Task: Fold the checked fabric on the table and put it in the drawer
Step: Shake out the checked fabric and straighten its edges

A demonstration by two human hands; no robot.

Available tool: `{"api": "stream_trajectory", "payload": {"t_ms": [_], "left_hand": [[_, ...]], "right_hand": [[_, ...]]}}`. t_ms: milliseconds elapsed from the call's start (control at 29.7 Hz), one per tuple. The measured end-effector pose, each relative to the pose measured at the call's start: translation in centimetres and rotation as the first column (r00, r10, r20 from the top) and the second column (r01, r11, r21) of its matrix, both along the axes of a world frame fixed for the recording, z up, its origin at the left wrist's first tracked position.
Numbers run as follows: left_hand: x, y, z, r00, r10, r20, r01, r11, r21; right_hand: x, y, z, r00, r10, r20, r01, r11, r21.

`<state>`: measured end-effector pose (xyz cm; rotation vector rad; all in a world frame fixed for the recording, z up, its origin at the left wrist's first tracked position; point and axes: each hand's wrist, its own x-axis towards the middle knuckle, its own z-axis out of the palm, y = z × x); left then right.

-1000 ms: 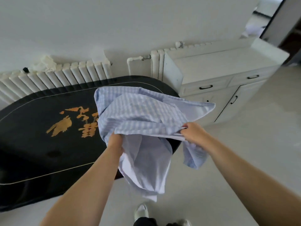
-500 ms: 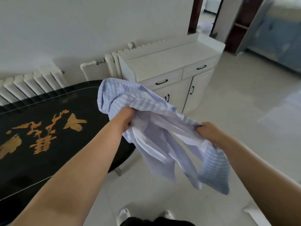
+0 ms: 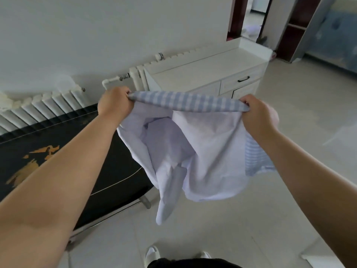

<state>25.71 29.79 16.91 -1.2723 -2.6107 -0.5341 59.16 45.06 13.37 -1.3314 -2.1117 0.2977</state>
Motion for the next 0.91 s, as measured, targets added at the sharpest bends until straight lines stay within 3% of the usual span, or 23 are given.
{"api": "stream_trajectory", "payload": {"t_ms": [101,202,336,404,471,572,639,774,841,908], "left_hand": [[-1.1,-1.3,0.4,0.993,-0.103,0.064,0.107,0.991,-0.074],[-1.3,-2.1,-0.2,0.992,-0.102,0.071,0.119,0.948,-0.295],[-0.6,-3.7,-3.2,0.904,0.133,0.406,0.06,0.902,-0.428],[-0.5,-4.0,-3.8,0.883,0.181,0.432,-0.017,0.934,-0.357],[-0.7,-3.2,-3.3,0.819,0.193,0.541,-0.11,0.977,-0.182],[0.5,-0.4,-0.8,0.52,0.047,0.853,-0.091,0.996,0.001],[2.6,2.1,0.9,0.412,-0.082,0.907,0.067,0.996,0.06],[9.3,6.5,2.8,0.354,-0.339,0.872,0.433,0.886,0.169],[12.3,8.2,2.9,0.391,-0.449,0.803,0.516,0.83,0.213],[14.3,9.6,2.9,0.431,-0.515,0.741,0.5,0.82,0.279]], "right_hand": [[-0.4,-0.1,1.9,0.99,0.005,-0.142,0.013,0.991,0.13],[-1.3,0.2,4.6,0.968,0.009,-0.249,0.041,0.98,0.194],[-2.8,0.4,6.7,0.952,-0.037,-0.304,0.067,0.994,0.09],[-2.9,0.4,6.3,0.965,-0.047,-0.257,0.048,0.999,-0.002],[-2.5,0.5,5.3,0.988,-0.011,-0.157,-0.002,0.996,-0.085],[-1.8,0.4,3.3,0.991,0.08,-0.11,-0.109,0.951,-0.288],[-1.5,-0.2,1.7,0.981,0.084,-0.174,-0.156,0.878,-0.453],[-0.1,-1.2,-0.9,0.987,0.045,-0.155,-0.124,0.828,-0.548],[1.5,-0.9,-1.2,0.948,-0.129,-0.292,-0.066,0.817,-0.573],[3.7,-0.2,-0.9,0.836,-0.337,-0.434,0.033,0.819,-0.573]]}}
